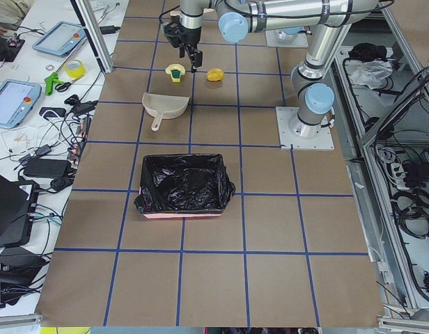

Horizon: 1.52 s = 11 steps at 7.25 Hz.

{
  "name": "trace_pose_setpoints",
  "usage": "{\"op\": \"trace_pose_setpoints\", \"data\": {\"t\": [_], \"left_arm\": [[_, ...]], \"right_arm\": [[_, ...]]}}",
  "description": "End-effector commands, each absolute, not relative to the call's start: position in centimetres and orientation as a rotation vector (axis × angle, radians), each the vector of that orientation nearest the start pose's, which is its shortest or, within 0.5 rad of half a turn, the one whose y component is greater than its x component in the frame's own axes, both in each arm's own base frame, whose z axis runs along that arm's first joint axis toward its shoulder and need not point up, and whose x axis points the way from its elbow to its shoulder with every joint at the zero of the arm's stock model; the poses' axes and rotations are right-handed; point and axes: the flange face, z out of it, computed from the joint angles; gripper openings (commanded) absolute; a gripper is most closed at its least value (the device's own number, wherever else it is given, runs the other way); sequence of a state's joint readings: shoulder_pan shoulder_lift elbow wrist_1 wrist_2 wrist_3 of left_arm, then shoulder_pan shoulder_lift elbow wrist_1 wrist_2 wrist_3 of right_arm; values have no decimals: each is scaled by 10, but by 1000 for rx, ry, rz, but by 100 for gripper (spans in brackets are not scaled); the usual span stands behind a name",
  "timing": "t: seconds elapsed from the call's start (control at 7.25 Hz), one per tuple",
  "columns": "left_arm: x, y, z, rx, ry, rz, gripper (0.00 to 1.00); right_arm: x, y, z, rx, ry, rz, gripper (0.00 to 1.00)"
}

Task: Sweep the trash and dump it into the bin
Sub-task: 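Grasp the white dustpan with the left gripper while the right grasps the brush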

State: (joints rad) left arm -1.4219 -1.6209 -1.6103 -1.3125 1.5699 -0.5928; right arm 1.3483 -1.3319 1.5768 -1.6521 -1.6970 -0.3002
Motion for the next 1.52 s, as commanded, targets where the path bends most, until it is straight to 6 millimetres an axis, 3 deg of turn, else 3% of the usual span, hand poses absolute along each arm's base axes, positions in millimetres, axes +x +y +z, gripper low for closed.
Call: {"op": "trace_pose_setpoints", "data": {"t": [0.0, 0.28, 0.55, 0.69, 0.83, 0.97, 1.24, 1.38], "left_arm": [[-30, -570, 452, -1619, 2770, -332, 100], [-24, -595, 408, -1788, 2652, -239, 100], [-19, -619, 371, -1807, 2622, -170, 100], [-16, -632, 353, -1799, 2626, -166, 100], [-10, -642, 335, -1800, 2623, -161, 100], [5, -650, 316, -1828, 2596, -130, 100], [14, -670, 284, -1854, 2578, -137, 100], [16, -679, 272, -1885, 2555, -122, 100]], "right_arm": [[-65, -583, 301, -208, 3203, 240, 100], [-93, -581, 246, -154, 3150, 352, 99], [-89, -555, 223, -68, 3118, 456, 96], [-87, -549, 221, -88, 3116, 460, 91], [-87, -549, 222, -90, 3118, 459, 80], [-89, -552, 222, -94, 3128, 434, 60], [-90, -554, 224, -90, 3135, 419, 26], [-90, -555, 225, -83, 3137, 414, 15]]}}
